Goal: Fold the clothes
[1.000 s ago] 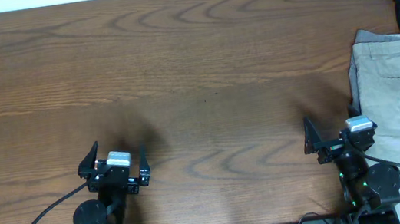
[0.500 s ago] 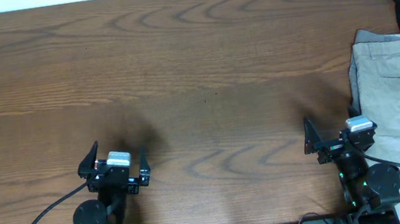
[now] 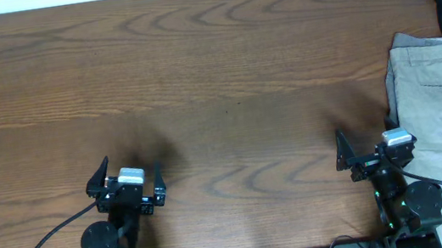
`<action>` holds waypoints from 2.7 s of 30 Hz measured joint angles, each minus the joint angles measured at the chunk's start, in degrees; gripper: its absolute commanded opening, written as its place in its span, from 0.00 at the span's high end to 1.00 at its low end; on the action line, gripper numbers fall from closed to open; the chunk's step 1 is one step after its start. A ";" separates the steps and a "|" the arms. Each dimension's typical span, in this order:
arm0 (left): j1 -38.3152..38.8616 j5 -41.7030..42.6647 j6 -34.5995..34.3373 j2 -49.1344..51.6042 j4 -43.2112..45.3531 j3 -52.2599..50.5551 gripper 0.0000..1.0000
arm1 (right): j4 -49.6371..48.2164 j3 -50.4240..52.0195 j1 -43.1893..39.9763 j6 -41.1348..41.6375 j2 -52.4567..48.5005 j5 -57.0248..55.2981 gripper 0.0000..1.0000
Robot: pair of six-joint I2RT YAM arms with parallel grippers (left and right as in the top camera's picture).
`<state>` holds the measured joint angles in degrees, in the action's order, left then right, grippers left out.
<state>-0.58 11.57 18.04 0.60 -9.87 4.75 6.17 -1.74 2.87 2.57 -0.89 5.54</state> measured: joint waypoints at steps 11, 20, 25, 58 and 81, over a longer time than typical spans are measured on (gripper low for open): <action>0.00 0.00 0.00 0.00 0.00 0.00 0.02 | -0.02 0.00 0.00 0.00 0.00 0.02 0.01; 0.00 0.00 0.00 0.00 1.14 -0.33 0.02 | -2.25 0.04 0.00 0.00 0.00 0.46 0.01; -0.02 1.90 -0.02 0.00 1.01 -0.35 0.02 | -2.54 0.04 0.00 1.97 0.00 2.71 0.01; 0.00 10.99 -12.26 64.72 -37.27 70.36 0.02 | 26.97 -68.94 -3.61 8.22 -80.98 3.10 0.01; 0.00 16.98 -12.70 71.01 -36.70 76.30 0.05 | 36.85 -85.94 -21.49 9.90 -110.88 -0.35 0.16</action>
<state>-0.58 28.56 5.34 71.61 -46.57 81.06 43.03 -87.68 -18.61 12.47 -111.77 5.19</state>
